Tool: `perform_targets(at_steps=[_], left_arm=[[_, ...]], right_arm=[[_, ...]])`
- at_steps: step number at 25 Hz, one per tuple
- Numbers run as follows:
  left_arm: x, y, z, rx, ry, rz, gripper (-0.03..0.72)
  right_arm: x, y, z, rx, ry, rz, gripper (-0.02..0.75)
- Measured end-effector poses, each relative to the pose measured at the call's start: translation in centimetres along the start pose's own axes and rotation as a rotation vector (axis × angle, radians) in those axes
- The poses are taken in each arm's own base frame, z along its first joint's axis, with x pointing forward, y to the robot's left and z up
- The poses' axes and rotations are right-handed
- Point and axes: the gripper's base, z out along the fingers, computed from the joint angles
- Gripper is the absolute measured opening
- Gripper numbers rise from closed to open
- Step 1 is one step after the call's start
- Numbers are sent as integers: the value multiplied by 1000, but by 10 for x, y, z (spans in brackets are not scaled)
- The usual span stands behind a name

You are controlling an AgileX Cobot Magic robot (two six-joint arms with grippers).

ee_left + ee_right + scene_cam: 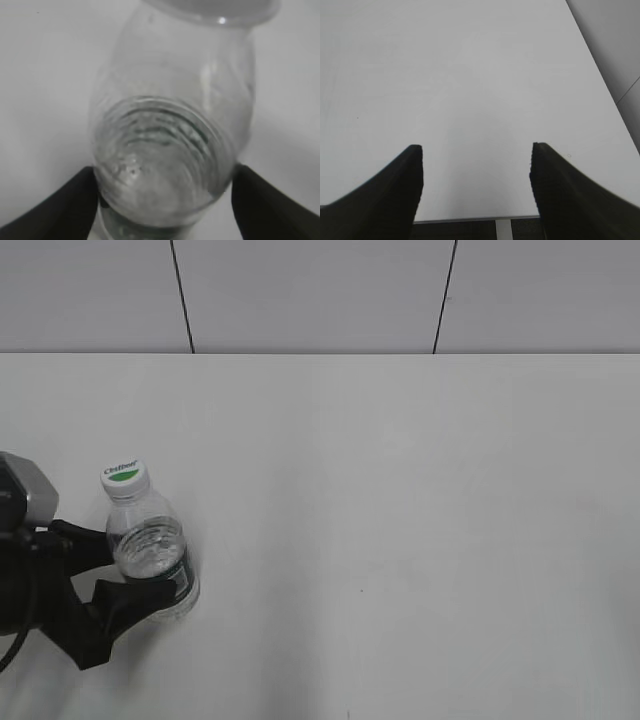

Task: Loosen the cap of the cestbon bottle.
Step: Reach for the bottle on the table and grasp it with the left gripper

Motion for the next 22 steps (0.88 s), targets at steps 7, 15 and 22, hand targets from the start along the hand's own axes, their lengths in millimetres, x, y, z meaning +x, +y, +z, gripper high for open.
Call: perform_targets(at_steps=[7,15,22], left_arm=[[-6,18,22,46,-27,25,495],[-8,21,29,84,-55,34,495],[-3,19,31,120,-55,24,495]], right_arm=[[0,0,0,0,0,0,519],[0,0,0,0,0,0,519],[0,0,0,0,0,0,519]])
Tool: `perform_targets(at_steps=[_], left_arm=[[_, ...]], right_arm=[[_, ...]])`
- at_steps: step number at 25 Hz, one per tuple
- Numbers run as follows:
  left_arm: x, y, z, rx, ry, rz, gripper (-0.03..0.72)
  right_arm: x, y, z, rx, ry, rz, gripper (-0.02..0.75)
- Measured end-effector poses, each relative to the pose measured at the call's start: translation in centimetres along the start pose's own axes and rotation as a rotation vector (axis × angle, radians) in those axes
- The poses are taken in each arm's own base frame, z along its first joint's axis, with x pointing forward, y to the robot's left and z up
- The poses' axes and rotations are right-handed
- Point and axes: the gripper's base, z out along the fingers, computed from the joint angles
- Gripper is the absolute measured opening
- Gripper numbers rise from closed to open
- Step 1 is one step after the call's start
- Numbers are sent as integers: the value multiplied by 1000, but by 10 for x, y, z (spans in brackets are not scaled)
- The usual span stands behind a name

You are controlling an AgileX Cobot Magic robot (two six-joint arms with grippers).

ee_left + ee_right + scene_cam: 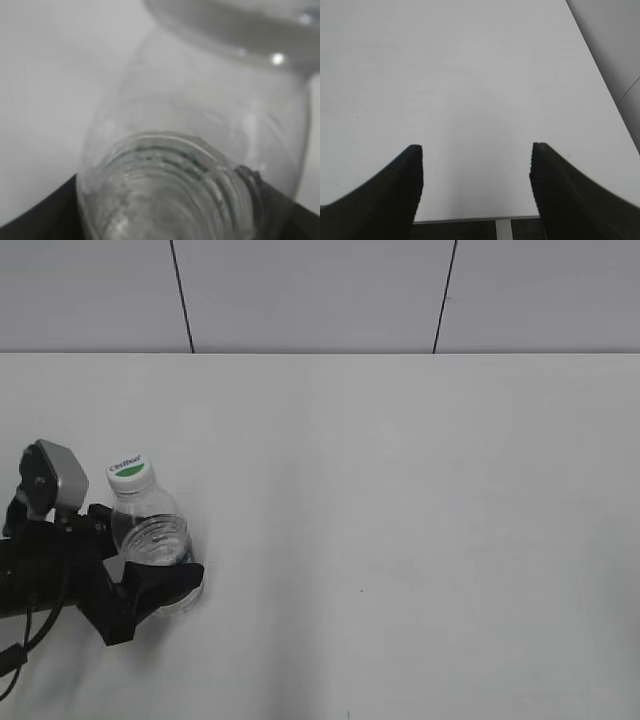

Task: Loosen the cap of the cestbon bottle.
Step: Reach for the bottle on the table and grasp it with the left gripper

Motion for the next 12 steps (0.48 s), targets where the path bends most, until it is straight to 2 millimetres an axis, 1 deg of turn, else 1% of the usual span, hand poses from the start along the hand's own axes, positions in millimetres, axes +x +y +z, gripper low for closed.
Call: perform_targets(at_steps=[3,8,12], left_arm=[[7,1,3,12,14,-28,474],[9,1,5,24,12,-30,382],[9,0,5,34,14,-25,379]], right_arm=[[0,0,0,0,0,0,519],[0,0,0,0,0,0,516],[0,0,0,0,0,0,516]])
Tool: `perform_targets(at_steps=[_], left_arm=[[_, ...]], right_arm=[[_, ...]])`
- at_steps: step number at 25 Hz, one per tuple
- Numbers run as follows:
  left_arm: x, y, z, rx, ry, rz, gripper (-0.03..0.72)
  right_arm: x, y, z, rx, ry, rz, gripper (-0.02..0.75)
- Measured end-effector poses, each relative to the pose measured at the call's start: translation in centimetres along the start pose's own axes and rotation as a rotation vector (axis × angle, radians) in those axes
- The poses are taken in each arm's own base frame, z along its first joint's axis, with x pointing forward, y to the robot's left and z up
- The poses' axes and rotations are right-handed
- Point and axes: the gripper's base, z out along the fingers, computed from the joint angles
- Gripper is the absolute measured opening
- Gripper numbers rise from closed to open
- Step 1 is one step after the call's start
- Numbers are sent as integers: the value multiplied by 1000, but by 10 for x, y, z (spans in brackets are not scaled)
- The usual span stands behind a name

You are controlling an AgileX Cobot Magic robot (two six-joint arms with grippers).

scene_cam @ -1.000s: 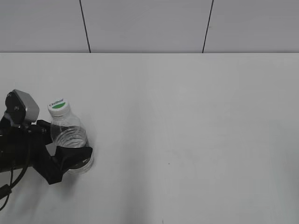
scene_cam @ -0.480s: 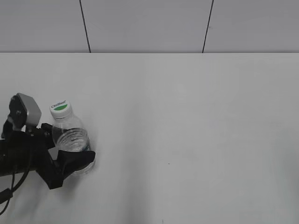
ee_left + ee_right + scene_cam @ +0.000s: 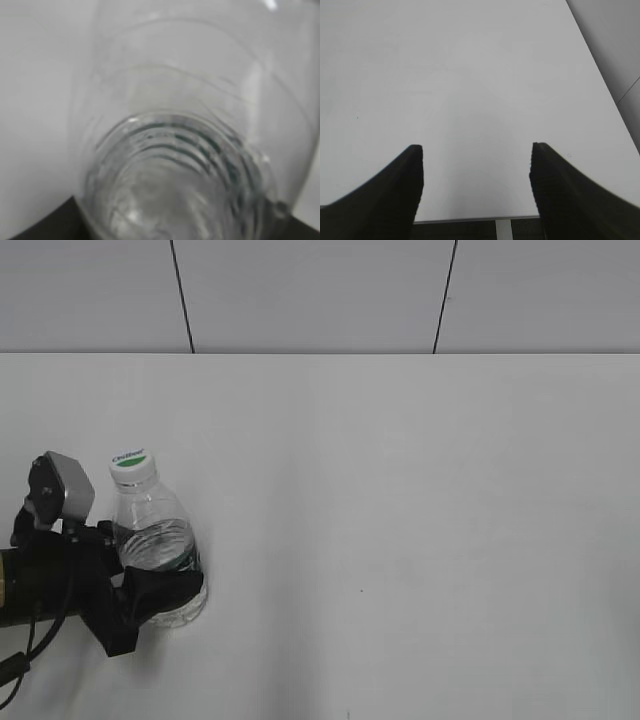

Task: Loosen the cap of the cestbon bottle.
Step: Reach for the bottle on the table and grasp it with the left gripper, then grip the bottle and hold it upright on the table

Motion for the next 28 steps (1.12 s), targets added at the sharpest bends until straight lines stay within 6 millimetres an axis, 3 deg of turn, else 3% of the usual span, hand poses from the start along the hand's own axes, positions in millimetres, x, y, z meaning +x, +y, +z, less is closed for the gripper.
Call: perform_targets(at_steps=[8,21,28], left_arm=[[-3,-4,6,75,14,56,378],[-83,15,71,167,-130,294,378],[-85,26,113,200,-134,309,377]], right_arm=[[0,0,0,0,0,0,516],[0,0,0,0,0,0,516],[0,0,0,0,0,0,516]])
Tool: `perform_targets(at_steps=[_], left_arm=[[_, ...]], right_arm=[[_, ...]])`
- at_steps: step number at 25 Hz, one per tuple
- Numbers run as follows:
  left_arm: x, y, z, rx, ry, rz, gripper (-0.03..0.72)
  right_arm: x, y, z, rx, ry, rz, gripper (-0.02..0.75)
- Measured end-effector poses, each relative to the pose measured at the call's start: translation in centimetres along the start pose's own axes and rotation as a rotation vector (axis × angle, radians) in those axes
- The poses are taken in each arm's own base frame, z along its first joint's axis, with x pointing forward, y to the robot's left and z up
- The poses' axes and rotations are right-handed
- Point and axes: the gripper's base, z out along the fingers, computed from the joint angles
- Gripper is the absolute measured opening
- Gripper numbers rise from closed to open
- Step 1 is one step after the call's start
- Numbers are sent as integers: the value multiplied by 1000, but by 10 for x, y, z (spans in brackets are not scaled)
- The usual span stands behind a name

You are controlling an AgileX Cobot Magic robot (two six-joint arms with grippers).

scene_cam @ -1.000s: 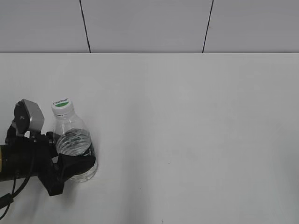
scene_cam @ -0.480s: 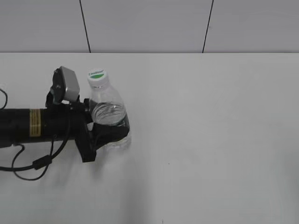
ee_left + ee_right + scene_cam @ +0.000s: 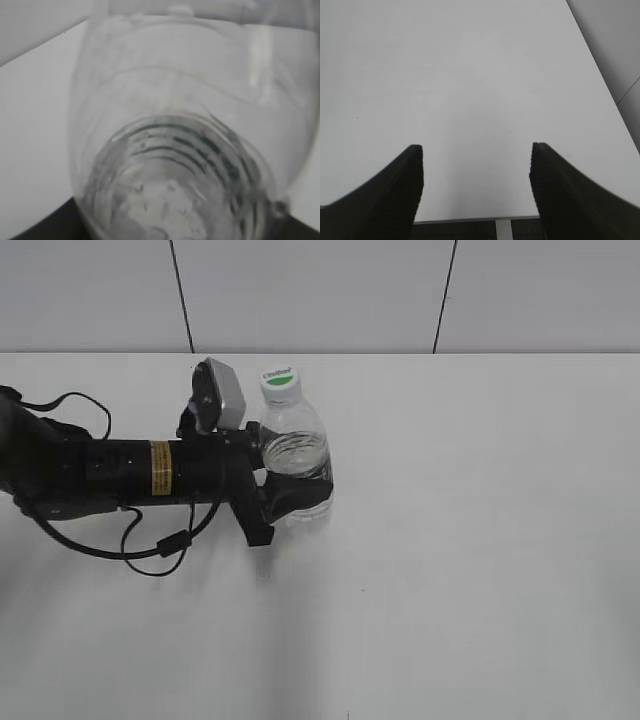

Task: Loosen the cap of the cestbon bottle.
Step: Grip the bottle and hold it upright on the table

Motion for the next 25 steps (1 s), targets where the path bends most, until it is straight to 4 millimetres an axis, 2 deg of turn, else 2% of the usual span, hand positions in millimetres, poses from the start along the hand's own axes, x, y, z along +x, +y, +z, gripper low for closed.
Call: perform_targets(at_steps=[9,17,25], left_arm=[[15,13,24,11,26,-65,377],[22,16,26,-11,73,-87,377],[21,9,34,11,73,-85,375]], right_arm=[[0,0,0,0,0,0,516],[0,0,0,0,0,0,516],[0,0,0,0,0,0,516]])
